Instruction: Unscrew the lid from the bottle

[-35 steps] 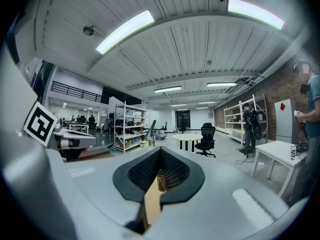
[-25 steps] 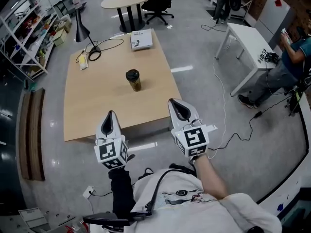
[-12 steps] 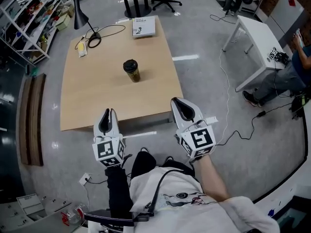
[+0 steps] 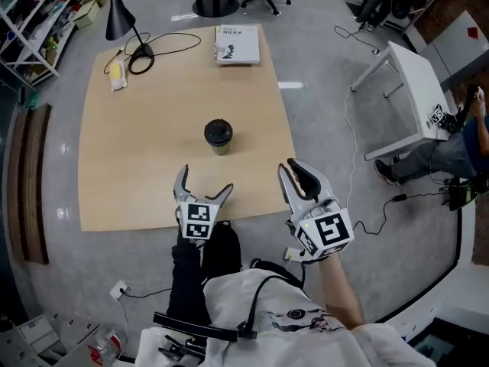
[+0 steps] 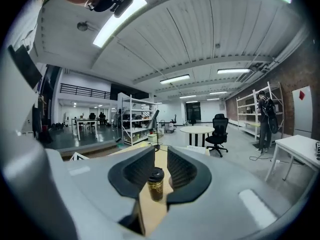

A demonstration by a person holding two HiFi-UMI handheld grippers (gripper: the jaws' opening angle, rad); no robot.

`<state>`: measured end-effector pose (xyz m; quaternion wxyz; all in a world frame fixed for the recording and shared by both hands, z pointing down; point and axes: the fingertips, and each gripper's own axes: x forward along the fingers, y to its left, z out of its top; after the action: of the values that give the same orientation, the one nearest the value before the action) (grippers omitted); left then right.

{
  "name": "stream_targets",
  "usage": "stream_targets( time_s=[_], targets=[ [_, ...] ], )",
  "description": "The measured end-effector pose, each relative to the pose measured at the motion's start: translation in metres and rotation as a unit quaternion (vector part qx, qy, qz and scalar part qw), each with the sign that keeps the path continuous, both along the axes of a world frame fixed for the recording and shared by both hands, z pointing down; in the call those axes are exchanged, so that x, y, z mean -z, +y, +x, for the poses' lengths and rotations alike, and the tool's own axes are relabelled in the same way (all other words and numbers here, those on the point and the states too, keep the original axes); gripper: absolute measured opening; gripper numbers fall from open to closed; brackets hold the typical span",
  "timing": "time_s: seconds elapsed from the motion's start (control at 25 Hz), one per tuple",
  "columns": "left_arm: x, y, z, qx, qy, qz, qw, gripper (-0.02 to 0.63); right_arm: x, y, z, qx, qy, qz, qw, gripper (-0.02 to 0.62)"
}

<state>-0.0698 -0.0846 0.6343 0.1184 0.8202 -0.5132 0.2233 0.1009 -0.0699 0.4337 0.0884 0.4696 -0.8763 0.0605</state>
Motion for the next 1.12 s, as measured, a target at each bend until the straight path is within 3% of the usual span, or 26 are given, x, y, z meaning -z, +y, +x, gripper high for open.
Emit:
stream_targets(
  time_s=[0.12,0.36,0.64,0.76,0.84,1.0,1.12],
  targets=[
    [-0.052,-0.049,0.005,-0.019,-0.001,-0.022,0.9996,0.604,-0.004,-0.053,-0.011,-0.022,0.017,-0.021,0.999,0.080],
    [-0.105,-0.114,0.033,-0.090,0.007,0.008,0.9959,0.601,-0.021,-0.119,-0.032,-0.053,0.056,-0.048,0.996,0.080],
    [-0.102,-0.137,0.064,-0.130,0.038,0.030,0.9903,0.594,-0.055,-0.132,-0.008,-0.101,0.088,-0.104,0.986,0.077],
    [-0.103,-0.141,0.071,-0.149,0.020,0.021,0.9884,0.499,-0.066,-0.133,-0.003,-0.114,0.097,-0.115,0.982,0.072],
    [-0.107,-0.145,0.070,-0.147,0.009,0.006,0.9890,0.472,-0.071,-0.133,-0.004,-0.117,0.099,-0.118,0.981,0.072],
    [-0.109,-0.153,0.071,-0.143,0.024,-0.028,0.9891,0.439,-0.078,-0.130,-0.003,-0.109,0.096,-0.124,0.982,0.071],
    [-0.097,-0.147,0.074,-0.146,0.052,-0.039,0.9872,0.431,-0.082,-0.124,-0.013,-0.061,0.091,-0.124,0.986,0.071]
  ],
)
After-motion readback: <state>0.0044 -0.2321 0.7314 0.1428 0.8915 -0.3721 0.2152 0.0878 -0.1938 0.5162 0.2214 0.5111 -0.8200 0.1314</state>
